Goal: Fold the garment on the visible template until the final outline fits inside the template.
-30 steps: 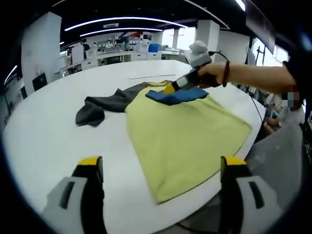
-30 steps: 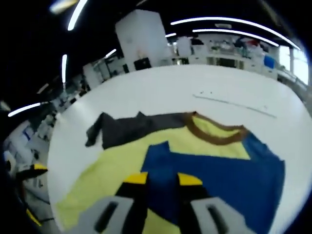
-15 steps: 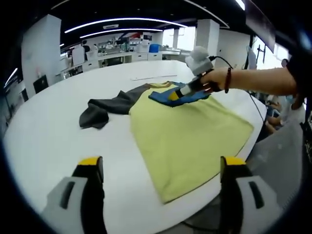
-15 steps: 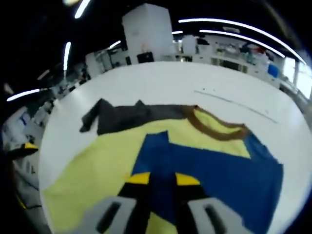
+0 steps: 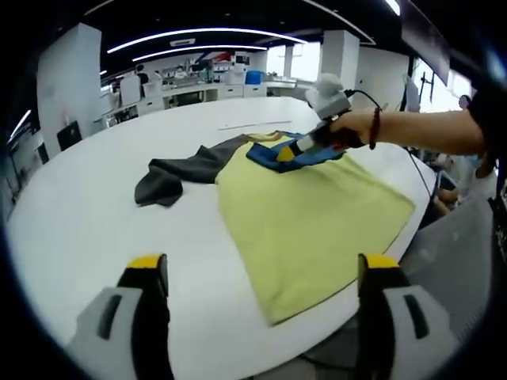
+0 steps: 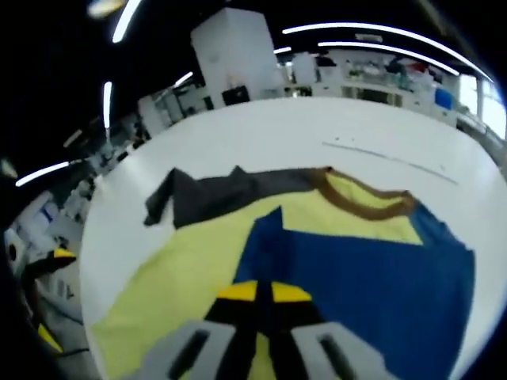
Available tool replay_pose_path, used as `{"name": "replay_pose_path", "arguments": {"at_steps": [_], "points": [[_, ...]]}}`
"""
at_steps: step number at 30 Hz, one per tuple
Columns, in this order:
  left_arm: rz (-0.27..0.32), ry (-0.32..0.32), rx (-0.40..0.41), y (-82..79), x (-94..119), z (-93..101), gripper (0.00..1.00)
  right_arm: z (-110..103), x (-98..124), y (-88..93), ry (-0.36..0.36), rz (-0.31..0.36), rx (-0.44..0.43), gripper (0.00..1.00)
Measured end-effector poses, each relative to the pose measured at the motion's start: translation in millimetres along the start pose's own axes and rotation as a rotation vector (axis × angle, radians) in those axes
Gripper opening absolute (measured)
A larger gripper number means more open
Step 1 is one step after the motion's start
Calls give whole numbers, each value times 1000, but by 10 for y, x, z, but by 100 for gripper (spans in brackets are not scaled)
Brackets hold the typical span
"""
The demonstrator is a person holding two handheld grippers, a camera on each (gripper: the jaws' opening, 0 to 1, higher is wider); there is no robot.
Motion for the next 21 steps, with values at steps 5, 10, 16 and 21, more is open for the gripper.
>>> {"name": "replay_pose_path", "arguments": {"at_steps": [5, 10, 16, 21], "points": [[3, -6, 1, 2, 18, -7, 97, -172, -44, -26, -68, 22, -34, 0], [2, -12, 3, 16, 35, -12, 97, -360, -108, 4, -128, 18, -8, 0], [8, -21, 9, 22, 56, -15, 97, -452, -165, 93, -187, -20, 11, 7], [9, -25, 7, 18, 60, -14, 97, -474, -79, 104, -186, -24, 98, 21]]}}
Point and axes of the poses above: the point that each gripper's makers call its tool centre point, and the gripper's own axes: x roughly backward along the fingers, z roughly to its right, y roughly out of its underside, the point moved 10 cm from there along x, roughly backward along the fingers, and after that the axes turned 9 degrees about z, right-handed, at the moved point
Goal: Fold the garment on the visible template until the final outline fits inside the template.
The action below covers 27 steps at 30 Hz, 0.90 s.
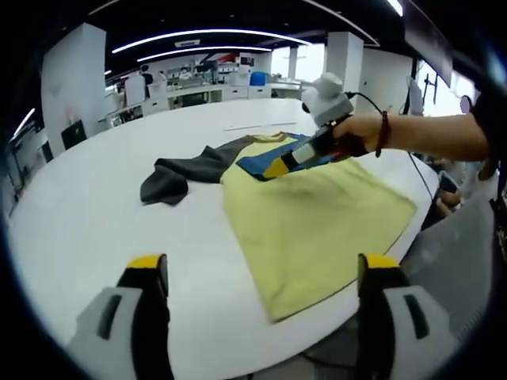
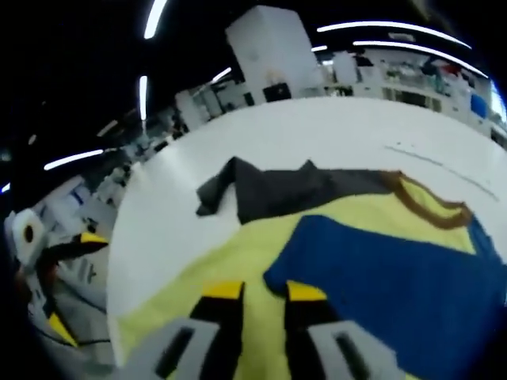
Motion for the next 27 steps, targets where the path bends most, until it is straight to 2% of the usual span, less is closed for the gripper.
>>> {"name": "replay_pose_path", "arguments": {"at_steps": [7, 13, 20, 27], "points": [[7, -4, 2, -11, -22, 4, 99, 145, 83, -54, 60, 38, 64, 49], [14, 2, 3, -26, -33, 8, 99, 290, 254, -29, 146, 57, 59, 73], [15, 3, 2, -37, -37, 1, 99, 458, 515, 32, 238, 69, 38, 87], [18, 7, 4, -59, -59, 15, 99, 685, 772, 111, 317, 81, 31, 93]]}}
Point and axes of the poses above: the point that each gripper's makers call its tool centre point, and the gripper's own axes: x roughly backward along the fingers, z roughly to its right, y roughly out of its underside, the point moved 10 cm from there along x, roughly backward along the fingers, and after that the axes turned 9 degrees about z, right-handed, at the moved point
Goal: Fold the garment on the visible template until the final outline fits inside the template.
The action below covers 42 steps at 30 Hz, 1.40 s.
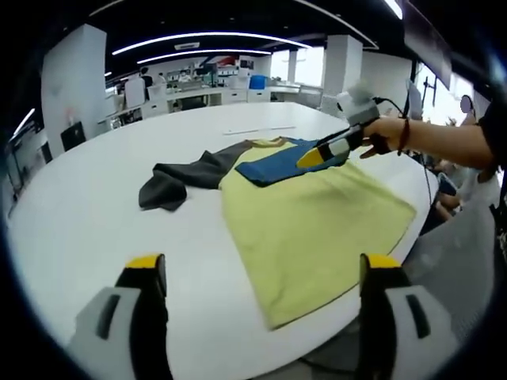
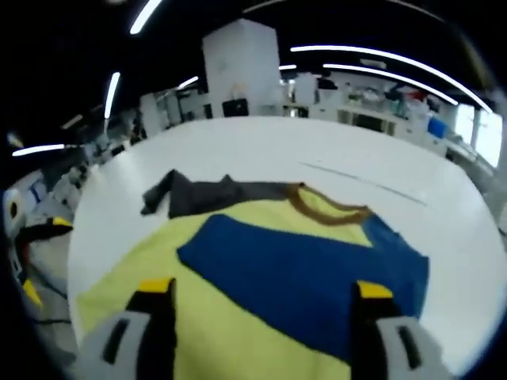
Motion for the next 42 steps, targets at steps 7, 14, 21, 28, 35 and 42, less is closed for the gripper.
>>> {"name": "replay_pose_path", "arguments": {"at_steps": [7, 14, 21, 28, 35, 42], "points": [[-1, 10, -4, -9, -15, 24, 99, 217, 229, 111, 70, -9, -19, 95], [-3, 10, -10, -42, -12, 63, 99, 469, 422, 233, 130, -16, -49, 90], [-4, 13, -10, -40, -18, 69, 99, 670, 595, 357, 192, -41, -65, 78], [-3, 12, -14, -53, -15, 97, 99, 737, 736, 458, 243, -48, -71, 44], [-5, 8, -12, -71, -10, 109, 99, 723, 787, 508, 261, -57, -63, 26], [-12, 4, -15, -72, -16, 93, 99, 770, 719, 604, 281, -51, -129, 12]]}}
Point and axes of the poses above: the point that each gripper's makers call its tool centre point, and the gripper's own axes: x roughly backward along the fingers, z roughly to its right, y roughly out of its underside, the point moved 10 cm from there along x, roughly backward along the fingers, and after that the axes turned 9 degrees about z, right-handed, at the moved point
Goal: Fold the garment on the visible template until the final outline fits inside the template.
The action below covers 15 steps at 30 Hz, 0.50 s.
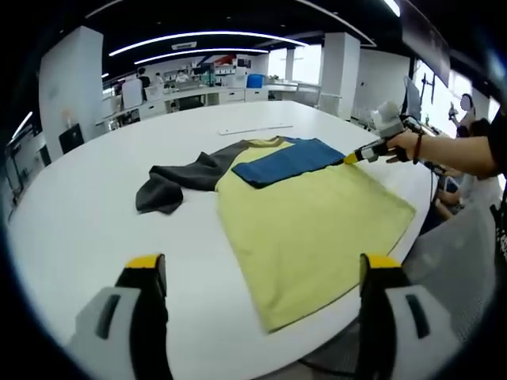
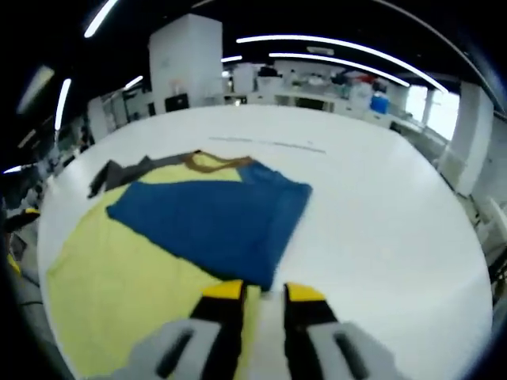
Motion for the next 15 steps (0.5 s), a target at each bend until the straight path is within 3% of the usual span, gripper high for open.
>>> {"name": "replay_pose_path", "arguments": {"at_steps": [3, 5, 15], "points": [[-1, -8, -8, -2, 6, -40, 99, -42, -11, 19, -25, 2, -26, 2], [-1, -13, -9, -9, 10, -53, 99, -46, 2, 8, -17, -1, 12, 2], [-13, -24, -11, 5, 5, -94, 99, 82, -31, -12, -25, -8, -1, 0]]}}
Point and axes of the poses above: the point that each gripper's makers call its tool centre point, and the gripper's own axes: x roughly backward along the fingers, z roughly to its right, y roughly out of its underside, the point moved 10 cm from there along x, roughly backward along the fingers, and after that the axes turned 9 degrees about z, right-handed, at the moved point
